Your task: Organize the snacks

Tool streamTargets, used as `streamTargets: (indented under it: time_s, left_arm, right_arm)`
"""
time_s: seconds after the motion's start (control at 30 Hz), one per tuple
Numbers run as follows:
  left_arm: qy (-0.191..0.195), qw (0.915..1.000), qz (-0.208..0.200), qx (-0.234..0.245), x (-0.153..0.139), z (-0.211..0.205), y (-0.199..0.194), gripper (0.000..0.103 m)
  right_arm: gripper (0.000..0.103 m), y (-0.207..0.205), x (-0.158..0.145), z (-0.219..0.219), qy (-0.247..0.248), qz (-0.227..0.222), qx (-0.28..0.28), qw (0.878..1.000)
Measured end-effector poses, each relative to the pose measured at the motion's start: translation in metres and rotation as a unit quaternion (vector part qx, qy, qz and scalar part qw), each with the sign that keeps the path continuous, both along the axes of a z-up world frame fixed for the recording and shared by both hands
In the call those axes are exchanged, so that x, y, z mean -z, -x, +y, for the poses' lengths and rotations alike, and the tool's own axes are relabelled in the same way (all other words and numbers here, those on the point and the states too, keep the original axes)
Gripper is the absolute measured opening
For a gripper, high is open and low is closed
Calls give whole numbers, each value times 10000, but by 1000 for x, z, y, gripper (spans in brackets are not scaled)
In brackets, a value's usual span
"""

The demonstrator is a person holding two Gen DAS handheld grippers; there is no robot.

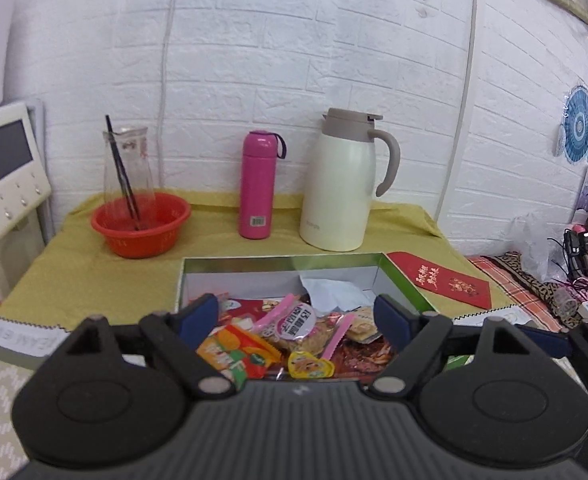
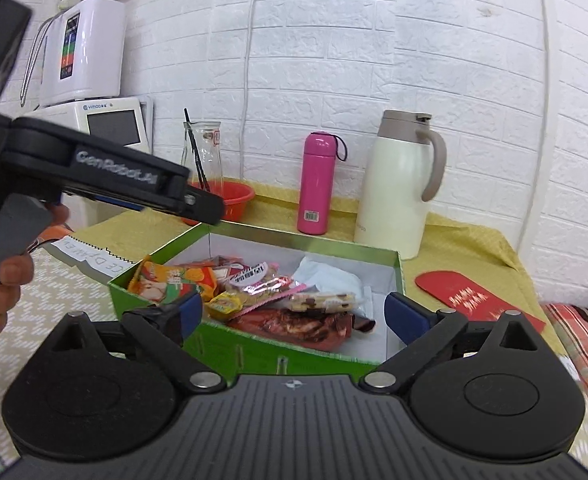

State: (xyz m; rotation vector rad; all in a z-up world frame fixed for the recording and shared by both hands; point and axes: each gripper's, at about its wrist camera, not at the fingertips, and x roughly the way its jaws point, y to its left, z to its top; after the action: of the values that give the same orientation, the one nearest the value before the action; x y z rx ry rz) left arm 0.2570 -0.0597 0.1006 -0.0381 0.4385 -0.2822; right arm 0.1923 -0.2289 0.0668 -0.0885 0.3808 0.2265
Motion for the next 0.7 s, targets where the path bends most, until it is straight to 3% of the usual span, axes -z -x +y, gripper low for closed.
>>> streamTargets:
  time_s: [0.27,0.37,0.7]
  left_arm:
    - [-346,9985,-35,-417,0,22,89,82]
    - [-231,9979,42,-596,9,30,117,82]
    - [-317,9970,213,-675,37,34,176,82]
  right_arm:
    - [103,71,-7,-2,-297,186,506,9981]
    - [103,91,-7,4,-177,192,585,9979]
    - [103,136,11,10,-375,311,765,9959]
